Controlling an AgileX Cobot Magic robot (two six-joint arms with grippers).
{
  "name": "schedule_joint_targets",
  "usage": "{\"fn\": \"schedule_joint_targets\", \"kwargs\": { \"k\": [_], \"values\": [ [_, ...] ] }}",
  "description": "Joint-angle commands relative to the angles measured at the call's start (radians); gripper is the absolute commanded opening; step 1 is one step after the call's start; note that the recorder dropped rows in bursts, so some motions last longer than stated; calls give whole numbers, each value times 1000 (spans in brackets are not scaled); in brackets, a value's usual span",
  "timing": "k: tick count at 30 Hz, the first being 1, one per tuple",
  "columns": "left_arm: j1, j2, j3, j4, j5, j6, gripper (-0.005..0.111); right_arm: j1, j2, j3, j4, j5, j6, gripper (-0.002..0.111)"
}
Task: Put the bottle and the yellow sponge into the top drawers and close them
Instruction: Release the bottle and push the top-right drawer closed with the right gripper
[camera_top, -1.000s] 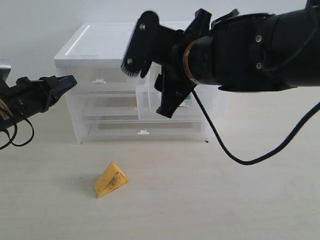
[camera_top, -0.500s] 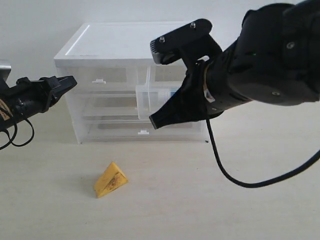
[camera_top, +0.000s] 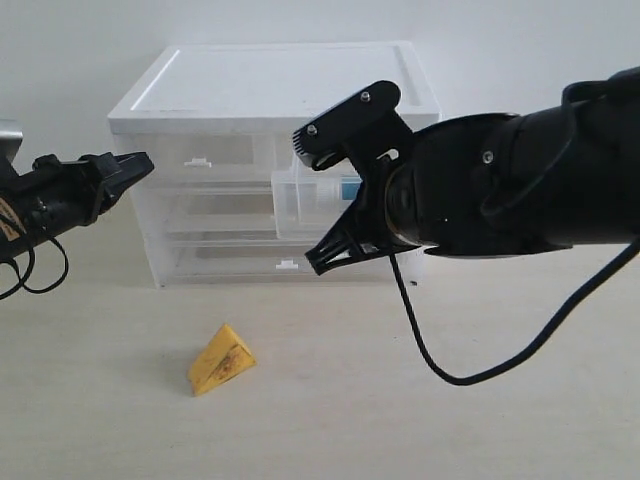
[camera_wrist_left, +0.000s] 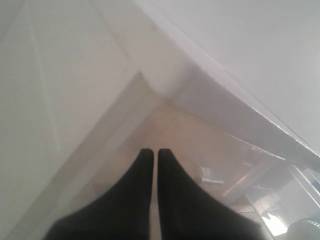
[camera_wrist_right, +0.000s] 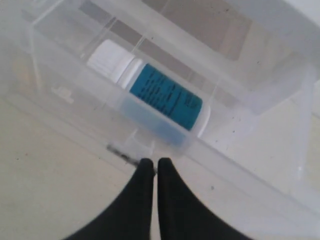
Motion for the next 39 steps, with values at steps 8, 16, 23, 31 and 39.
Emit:
{"fn": "schedule_joint_targets", "kwargs": {
  "k": [8, 16, 23, 31, 39],
  "values": [
    [1, 5, -6, -45, 30, 4, 4, -15, 5, -1, -337, 14, 303, 0],
    [1, 5, -6, -45, 31, 4, 4, -94, 31, -1, -383, -51, 394, 0],
    [1, 5, -6, -45, 32, 4, 4, -171, 56, -7, -460, -103, 525, 0],
    [1, 5, -6, -45, 32, 4, 4, -191, 134, -85, -540, -235, 670, 0],
    [1, 5, -6, -45, 32, 4, 4, -191, 219, -144, -540, -187, 672, 0]
  ]
}}
